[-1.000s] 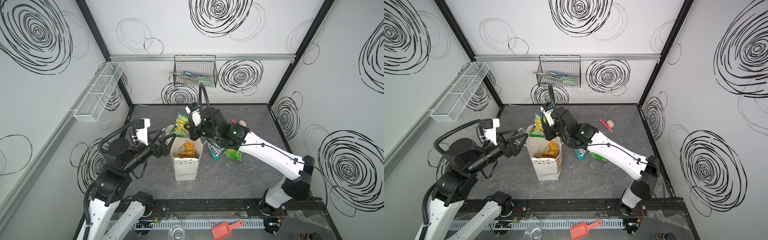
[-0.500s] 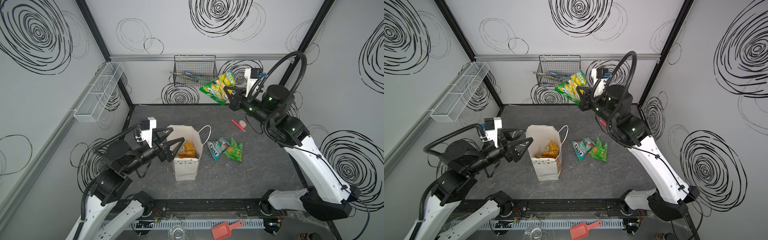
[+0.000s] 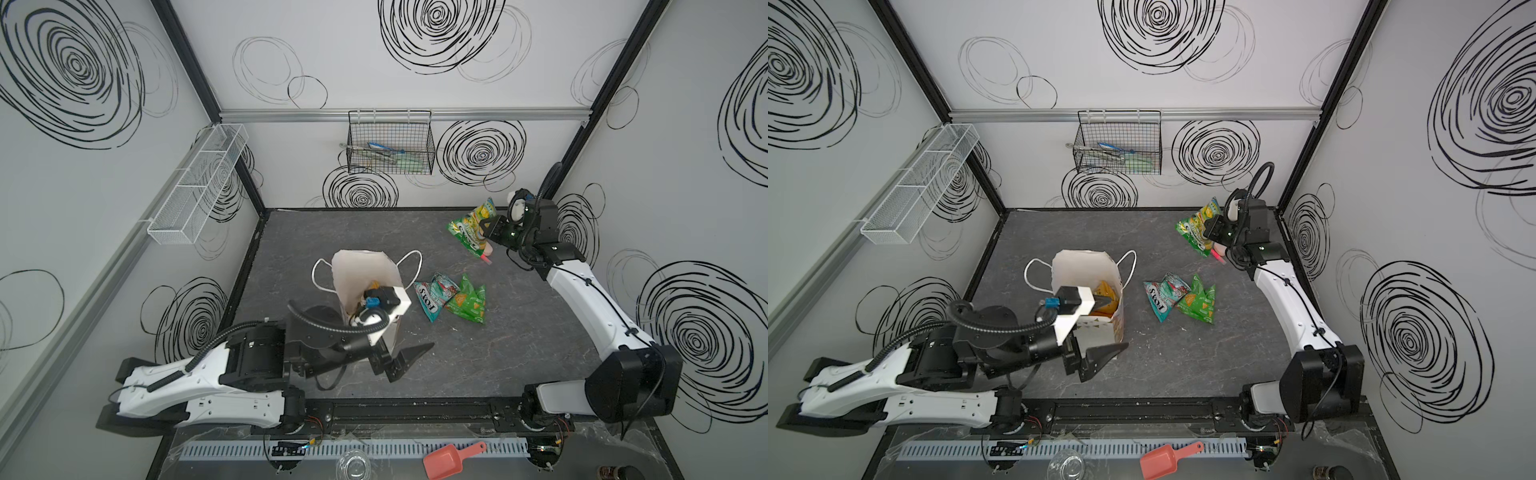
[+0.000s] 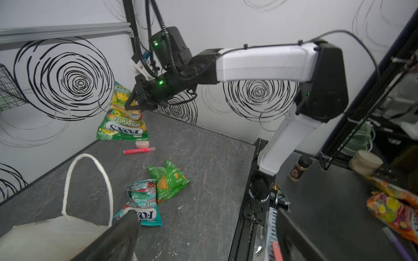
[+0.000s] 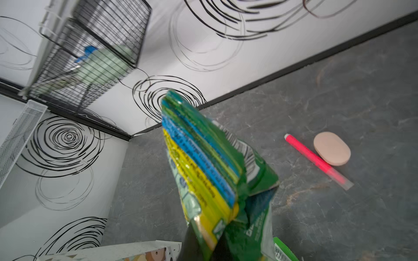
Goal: Take the snacks out of the paper bag
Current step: Place the snack at the top-right of the table.
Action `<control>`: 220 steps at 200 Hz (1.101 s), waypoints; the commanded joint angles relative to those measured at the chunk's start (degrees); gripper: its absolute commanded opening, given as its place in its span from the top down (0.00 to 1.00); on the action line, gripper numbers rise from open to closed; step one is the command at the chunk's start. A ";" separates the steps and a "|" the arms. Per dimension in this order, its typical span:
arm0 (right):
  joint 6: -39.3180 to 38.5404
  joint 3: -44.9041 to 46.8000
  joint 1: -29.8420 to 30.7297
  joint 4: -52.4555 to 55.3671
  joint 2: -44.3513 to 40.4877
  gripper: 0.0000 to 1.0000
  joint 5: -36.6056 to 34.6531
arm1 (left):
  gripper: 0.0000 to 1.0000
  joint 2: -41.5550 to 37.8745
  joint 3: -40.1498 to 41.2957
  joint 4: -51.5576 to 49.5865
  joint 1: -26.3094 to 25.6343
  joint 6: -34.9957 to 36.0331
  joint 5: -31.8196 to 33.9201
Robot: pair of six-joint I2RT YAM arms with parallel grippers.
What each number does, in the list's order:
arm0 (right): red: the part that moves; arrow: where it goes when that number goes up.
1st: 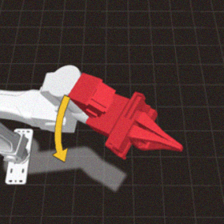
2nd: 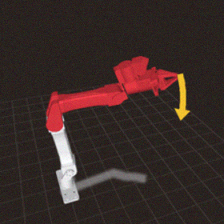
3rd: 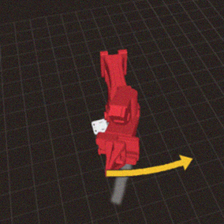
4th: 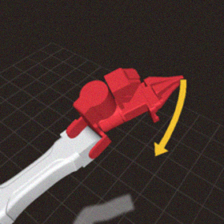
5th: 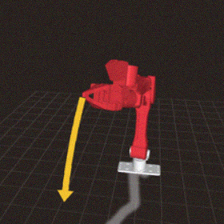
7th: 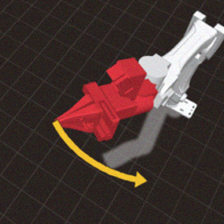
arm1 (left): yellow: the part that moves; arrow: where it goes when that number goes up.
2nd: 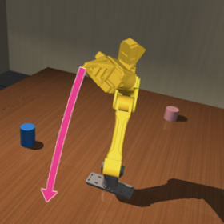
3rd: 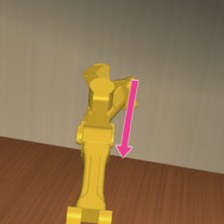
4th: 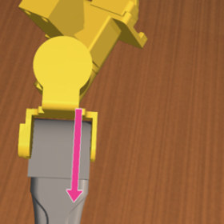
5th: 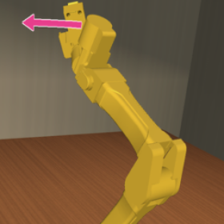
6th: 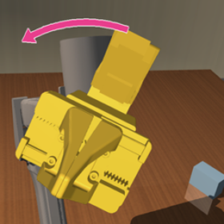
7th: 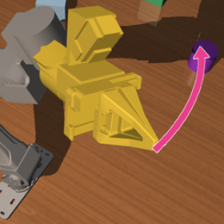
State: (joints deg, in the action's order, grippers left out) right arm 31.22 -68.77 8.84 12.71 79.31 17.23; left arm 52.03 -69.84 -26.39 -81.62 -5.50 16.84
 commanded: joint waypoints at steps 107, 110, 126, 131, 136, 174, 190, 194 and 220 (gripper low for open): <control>1.82 5.33 -1.29 -9.04 21.98 0.93 13.62 | 0.04 5.04 -3.02 -3.92 -0.92 1.76 12.23; 1.82 5.58 -1.21 -9.15 22.22 0.92 13.48 | 0.04 5.13 -3.09 -4.06 -0.58 1.57 11.95; 1.91 6.57 -1.02 -9.47 22.93 0.84 12.70 | 0.04 5.22 -3.15 -4.63 0.85 0.72 11.12; 1.87 6.92 -1.02 -9.54 23.13 0.80 12.44 | 0.04 5.25 -3.11 -4.60 1.19 0.59 10.85; 1.84 7.18 -1.02 -9.49 23.22 0.76 12.03 | 0.04 5.15 -3.11 -4.71 1.56 0.36 10.72; 1.12 7.68 -1.05 -7.44 22.46 0.51 8.62 | 0.04 4.05 -2.59 -4.63 4.09 -0.49 8.77; 1.12 7.78 -1.02 -6.36 20.59 0.40 6.33 | 0.04 3.23 -2.58 -4.38 4.97 -0.93 8.41; 1.06 7.73 -1.02 -6.04 19.97 0.37 5.60 | 0.04 3.01 -2.58 -4.29 5.24 -1.07 8.40; 0.71 7.21 -1.04 -4.43 14.82 0.23 1.42 | 0.04 1.34 -2.74 -3.76 7.20 -1.70 8.33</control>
State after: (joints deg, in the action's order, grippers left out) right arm 32.60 -61.45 7.55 6.33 100.09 23.62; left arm 55.64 -71.02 -32.10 -76.12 -5.76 25.85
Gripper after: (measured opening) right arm 0.724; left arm 0.962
